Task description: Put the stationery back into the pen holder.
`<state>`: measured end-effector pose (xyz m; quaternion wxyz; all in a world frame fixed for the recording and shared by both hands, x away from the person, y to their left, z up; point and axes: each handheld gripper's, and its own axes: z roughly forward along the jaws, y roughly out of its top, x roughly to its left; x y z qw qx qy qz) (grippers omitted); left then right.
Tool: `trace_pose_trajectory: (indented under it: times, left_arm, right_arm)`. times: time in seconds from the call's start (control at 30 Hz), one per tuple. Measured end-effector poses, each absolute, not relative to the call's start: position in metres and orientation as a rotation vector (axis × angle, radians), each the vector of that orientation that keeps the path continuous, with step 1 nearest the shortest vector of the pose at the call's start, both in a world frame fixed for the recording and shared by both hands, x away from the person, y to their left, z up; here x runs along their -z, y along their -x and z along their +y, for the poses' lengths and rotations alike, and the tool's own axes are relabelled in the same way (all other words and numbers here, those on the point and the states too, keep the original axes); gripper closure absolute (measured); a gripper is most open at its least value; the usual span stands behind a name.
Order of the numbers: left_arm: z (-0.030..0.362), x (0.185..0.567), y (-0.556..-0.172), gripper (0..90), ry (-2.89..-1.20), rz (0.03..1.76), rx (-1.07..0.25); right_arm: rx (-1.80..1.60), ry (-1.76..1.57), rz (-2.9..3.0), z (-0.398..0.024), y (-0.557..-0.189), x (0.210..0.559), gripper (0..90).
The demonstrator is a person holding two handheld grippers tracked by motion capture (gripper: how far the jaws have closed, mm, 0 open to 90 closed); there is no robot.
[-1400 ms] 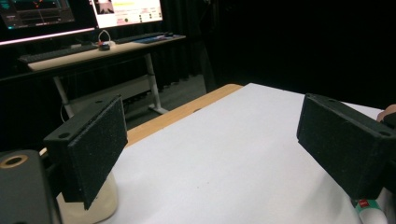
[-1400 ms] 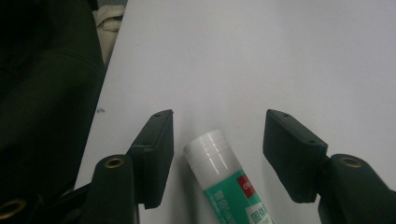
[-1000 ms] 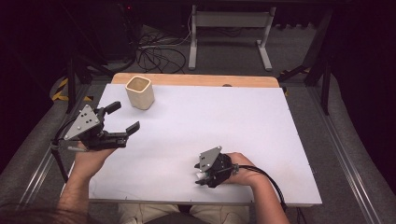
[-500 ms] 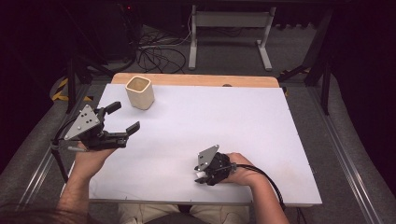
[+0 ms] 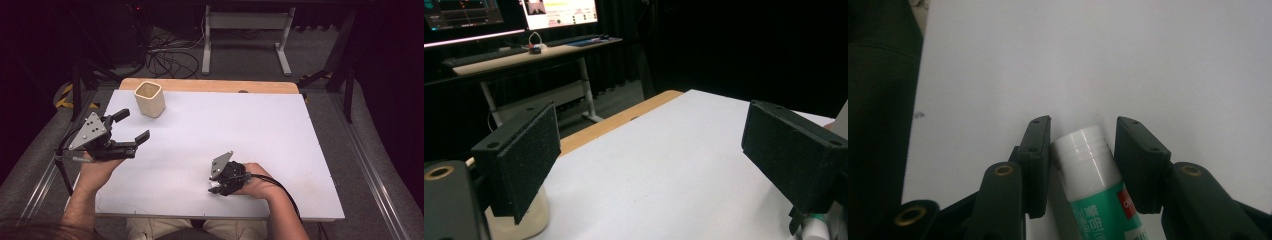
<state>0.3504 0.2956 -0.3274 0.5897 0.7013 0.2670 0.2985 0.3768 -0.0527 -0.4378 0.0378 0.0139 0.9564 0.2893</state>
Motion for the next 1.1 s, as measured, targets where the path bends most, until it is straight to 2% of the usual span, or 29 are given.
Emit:
trace_pose_trajectory:
  times: [0.17, 0.23, 0.37, 0.77, 1.0, 1.1]
  left_arm:
    - [0.295, 0.328, -0.35, 9.5, -1.636, 0.62, -0.695]
    - [0.295, 0.328, -0.35, 9.5, -1.636, 0.62, -0.695]
    - [0.295, 0.327, -0.35, 9.5, -1.638, 0.618, -0.697]
    - [0.294, 0.328, -0.35, 9.6, -1.64, 0.617, -0.694]
    - [0.294, 0.328, -0.35, 10.1, -1.643, 0.617, -0.693]
    - [0.294, 0.329, -0.351, 10.1, -1.639, 0.62, -0.69]
  right_arm:
    - [-0.874, -0.028, 2.944, -0.053, -0.377, 0.438, 56.8]
    - [-0.858, -0.005, 2.934, -0.054, -0.377, 0.438, 48.2]
    - [-0.848, 0.023, 2.931, -0.055, -0.377, 0.438, 47.8]
    - [-0.823, 0.076, 2.941, -0.055, -0.378, 0.436, 60.1]
    - [-0.801, 0.012, 2.954, -0.053, -0.38, 0.434, 62.4]
    - [-0.898, -0.006, 2.876, -0.056, -0.381, 0.425, 63.8]
